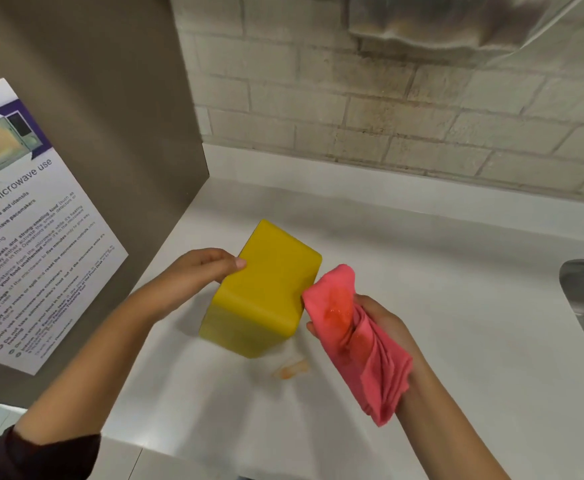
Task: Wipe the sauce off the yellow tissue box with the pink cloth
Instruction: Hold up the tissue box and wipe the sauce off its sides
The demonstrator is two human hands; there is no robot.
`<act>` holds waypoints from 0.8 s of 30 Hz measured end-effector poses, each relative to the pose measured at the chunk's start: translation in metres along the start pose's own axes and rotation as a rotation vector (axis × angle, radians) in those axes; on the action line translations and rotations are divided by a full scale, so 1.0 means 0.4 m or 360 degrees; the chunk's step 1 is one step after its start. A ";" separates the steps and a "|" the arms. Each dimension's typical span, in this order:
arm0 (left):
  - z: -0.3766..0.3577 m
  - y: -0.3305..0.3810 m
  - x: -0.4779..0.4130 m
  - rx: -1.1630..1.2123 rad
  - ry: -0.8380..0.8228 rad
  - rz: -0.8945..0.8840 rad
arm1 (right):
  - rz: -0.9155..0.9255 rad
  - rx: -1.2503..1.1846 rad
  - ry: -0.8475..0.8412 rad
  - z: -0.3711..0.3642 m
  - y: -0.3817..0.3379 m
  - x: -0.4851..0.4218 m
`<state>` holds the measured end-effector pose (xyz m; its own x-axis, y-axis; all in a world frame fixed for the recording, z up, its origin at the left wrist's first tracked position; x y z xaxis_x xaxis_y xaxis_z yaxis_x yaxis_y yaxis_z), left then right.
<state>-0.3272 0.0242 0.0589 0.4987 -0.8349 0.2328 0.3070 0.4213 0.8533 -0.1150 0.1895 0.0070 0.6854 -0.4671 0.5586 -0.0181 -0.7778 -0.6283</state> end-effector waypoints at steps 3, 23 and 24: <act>0.015 0.008 0.012 0.0120 -0.0044 -0.0063 | -0.0122 -0.0334 -0.0111 -0.028 0.019 0.004; -0.064 -0.082 0.069 0.0080 0.0416 0.0215 | -0.0688 -0.0216 -0.0298 -0.019 0.167 -0.018; -0.071 -0.082 0.068 0.0108 0.0466 0.0204 | -0.0676 -0.0234 -0.0257 -0.015 0.172 -0.022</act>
<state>-0.3005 -0.0023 0.0239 0.7450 -0.6349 0.2048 0.1767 0.4839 0.8571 -0.1265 0.1375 -0.0379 0.7586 -0.0329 0.6507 0.1932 -0.9425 -0.2729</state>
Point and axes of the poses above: each hand's wrist, its own x-axis away from the middle knuckle, its own z-axis out of the back of the hand, y = z × x, the point moved 3 cm from there along -x, towards the middle knuckle, and after that the axes turned 9 degrees about -x, right-handed, at the moved point
